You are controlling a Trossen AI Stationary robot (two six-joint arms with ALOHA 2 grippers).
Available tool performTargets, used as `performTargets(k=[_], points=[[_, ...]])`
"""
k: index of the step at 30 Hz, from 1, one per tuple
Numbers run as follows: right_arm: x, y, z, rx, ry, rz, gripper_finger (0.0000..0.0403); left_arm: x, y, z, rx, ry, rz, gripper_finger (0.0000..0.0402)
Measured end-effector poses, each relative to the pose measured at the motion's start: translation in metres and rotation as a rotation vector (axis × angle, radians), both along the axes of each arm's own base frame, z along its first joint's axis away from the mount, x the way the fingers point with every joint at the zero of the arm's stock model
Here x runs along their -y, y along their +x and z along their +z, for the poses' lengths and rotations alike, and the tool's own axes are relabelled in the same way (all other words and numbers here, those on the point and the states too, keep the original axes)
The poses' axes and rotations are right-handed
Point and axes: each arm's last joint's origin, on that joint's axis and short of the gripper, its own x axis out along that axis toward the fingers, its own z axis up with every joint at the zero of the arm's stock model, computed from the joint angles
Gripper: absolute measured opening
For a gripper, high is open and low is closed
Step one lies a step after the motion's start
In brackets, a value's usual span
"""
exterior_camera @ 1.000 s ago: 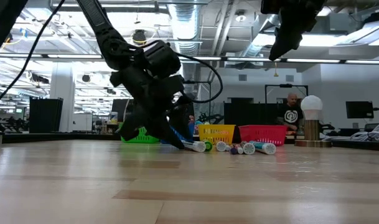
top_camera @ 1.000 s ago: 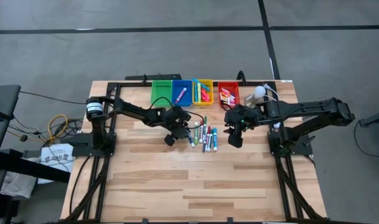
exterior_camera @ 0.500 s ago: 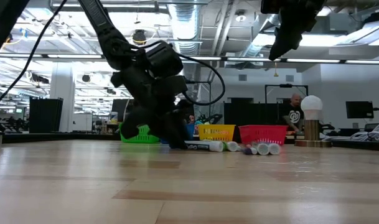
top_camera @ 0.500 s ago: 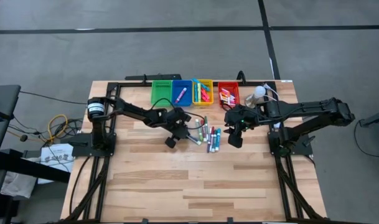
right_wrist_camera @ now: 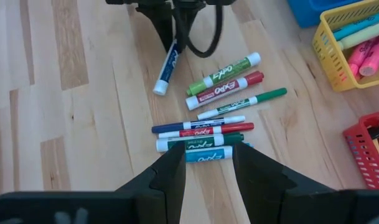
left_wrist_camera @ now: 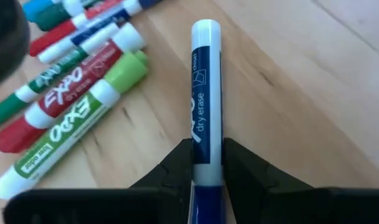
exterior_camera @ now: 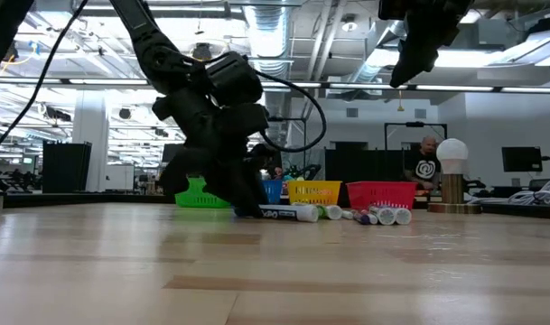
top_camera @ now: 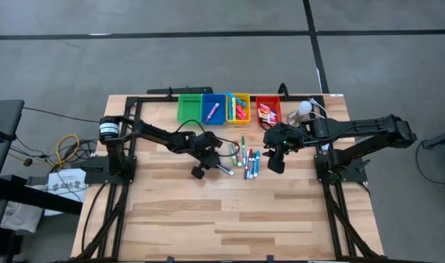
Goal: Pick & Place Markers
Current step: Put the dark blue dry erase marker into the blue basket
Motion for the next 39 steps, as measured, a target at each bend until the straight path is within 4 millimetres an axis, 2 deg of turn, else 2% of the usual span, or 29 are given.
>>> performTargets(k=[11,21,31,39], points=[[0.0,0.003,0.002,0.036,0.0,0.001,0.0123,0.003,-0.015,0.023,-0.035,0.011,0.005,0.0075],[0.0,0.005,0.003,0.06,0.001,0.001,0.0123,0.007,-0.047,0.034,-0.011,0.009,0.013,0.0076],[0.0,0.005,0.003,0.062,0.016,-0.02,0.0123,0.004,-0.069,0.054,0.058,0.034,0.126,0.0076],[0.0,0.008,0.006,0.112,0.025,-0.046,0.0123,0.001,-0.067,0.066,0.141,0.034,0.282,0.0076]])
